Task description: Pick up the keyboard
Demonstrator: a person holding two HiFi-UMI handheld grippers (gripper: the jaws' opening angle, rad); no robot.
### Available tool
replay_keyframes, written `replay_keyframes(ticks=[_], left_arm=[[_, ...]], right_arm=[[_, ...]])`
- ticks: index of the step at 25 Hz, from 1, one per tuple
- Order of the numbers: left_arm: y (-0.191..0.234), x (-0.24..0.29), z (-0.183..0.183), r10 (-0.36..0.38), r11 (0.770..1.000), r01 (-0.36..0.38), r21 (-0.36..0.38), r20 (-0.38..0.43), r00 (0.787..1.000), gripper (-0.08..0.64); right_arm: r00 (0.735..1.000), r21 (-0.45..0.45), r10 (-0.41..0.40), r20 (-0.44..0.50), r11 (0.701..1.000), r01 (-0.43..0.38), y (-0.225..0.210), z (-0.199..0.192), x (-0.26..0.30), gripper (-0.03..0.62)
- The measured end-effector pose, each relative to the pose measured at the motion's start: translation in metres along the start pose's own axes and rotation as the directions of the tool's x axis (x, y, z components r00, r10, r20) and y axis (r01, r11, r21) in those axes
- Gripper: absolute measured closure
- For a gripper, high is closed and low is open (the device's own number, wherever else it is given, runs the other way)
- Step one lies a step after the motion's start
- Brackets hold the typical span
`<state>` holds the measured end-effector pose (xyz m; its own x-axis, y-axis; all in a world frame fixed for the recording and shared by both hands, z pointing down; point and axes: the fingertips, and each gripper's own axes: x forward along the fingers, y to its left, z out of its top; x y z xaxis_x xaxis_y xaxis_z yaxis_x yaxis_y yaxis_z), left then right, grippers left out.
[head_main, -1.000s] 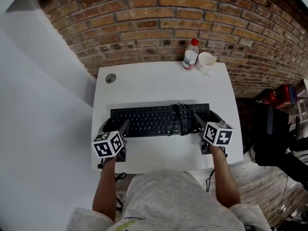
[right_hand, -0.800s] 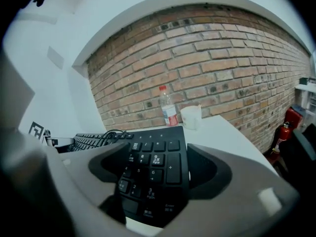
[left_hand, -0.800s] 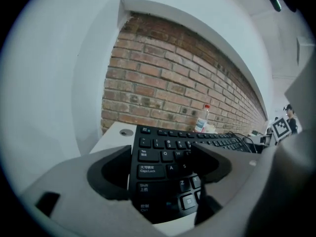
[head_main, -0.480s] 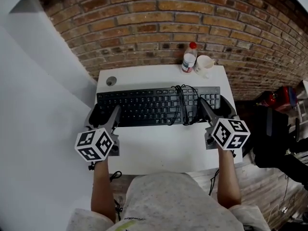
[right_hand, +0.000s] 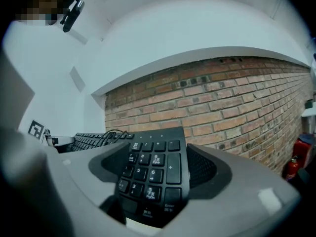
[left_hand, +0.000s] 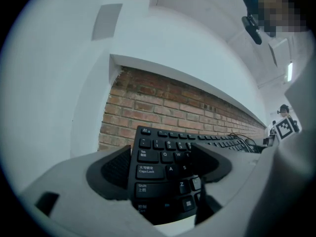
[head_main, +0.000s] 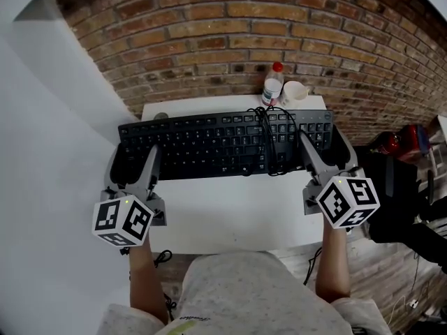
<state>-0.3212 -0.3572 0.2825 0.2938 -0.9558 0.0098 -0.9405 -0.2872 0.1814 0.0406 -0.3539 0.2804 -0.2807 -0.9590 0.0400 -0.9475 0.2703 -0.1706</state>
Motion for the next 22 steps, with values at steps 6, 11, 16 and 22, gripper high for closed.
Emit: replay_keyframes(ticks=[6,11,16,22], left_arm=[[0.0001,-0.0009,-0.0004,0.002,1.0,-0.002,-0.005,0.012,1.0,0.189],[-0.0001,-0.0003,0.0007,0.003,1.0,-0.003,-0.003,0.011,1.0,0.189],[0.0004,-0.0002,-0.0012,0.003,1.0,-0.002,-0.008,0.007,1.0,0.189],[0.001,0.0013,-0.001,0.003,1.0,-0.003,-0.01,0.001,1.0,0.189]], right_arm=[[1.0,-0.007,-0.001,0.008,1.0,0.001,0.0003,0.0019,-0.0004,0.215],[1.0,-0.003,-0.004,0.007,1.0,0.004,0.0,0.0018,-0.0005,0.215],[1.0,-0.003,-0.007,0.007,1.0,0.007,0.0,0.0012,-0.0007,0.214],[1.0,-0.003,-0.009,0.0,1.0,0.009,-0.0001,0.0019,0.0004,0.213]])
